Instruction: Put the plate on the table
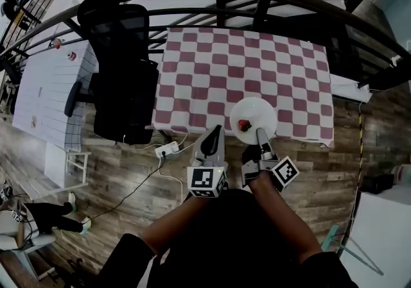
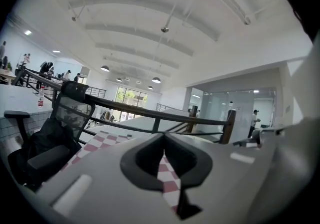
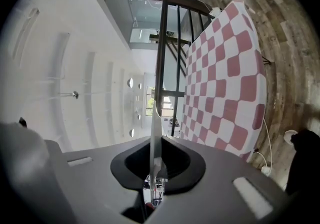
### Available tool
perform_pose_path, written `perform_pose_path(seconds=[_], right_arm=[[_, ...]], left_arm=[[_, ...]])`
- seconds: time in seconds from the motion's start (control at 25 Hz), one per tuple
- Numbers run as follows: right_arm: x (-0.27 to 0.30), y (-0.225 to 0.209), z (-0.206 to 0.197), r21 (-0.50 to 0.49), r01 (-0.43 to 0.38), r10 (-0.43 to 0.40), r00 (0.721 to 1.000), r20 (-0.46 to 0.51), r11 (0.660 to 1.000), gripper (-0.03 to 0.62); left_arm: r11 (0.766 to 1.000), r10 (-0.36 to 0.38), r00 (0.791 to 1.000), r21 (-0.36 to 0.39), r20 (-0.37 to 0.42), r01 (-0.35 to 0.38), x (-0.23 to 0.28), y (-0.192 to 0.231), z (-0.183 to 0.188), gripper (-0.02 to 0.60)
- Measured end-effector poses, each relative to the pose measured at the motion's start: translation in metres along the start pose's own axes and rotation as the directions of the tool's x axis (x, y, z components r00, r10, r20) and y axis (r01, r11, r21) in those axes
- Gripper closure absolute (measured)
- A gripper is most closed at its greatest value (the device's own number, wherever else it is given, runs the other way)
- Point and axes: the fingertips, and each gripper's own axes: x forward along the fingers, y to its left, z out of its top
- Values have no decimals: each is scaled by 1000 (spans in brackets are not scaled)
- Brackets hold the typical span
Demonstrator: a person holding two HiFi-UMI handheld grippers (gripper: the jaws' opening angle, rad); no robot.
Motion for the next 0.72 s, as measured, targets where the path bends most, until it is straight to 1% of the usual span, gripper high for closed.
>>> perform_pose_path(seconds=[0.2,0.32,0.44,0.52,0.72], right_arm=[[43,7,2,9,-9,8,999,34,1000,576],[62,8,1,0,2,-2,999,47,1000,576],[81,12,-1,-2,-2,2,998,66,1000,576],[92,15,0,-7,-9,10,997,74,1000,576],[108,19,6,-19,-9,10,998,64,1000,576]], left_arm=[[999,-50,999,-17,-1,50,45,23,10,574],[998,-66,998,-26,6,66,62,39,17,574],[996,-83,997,-18,11,83,74,53,21,574],[997,-80,997,-13,9,80,78,63,22,574],[999,-43,999,-16,-10,43,86,83,18,574]])
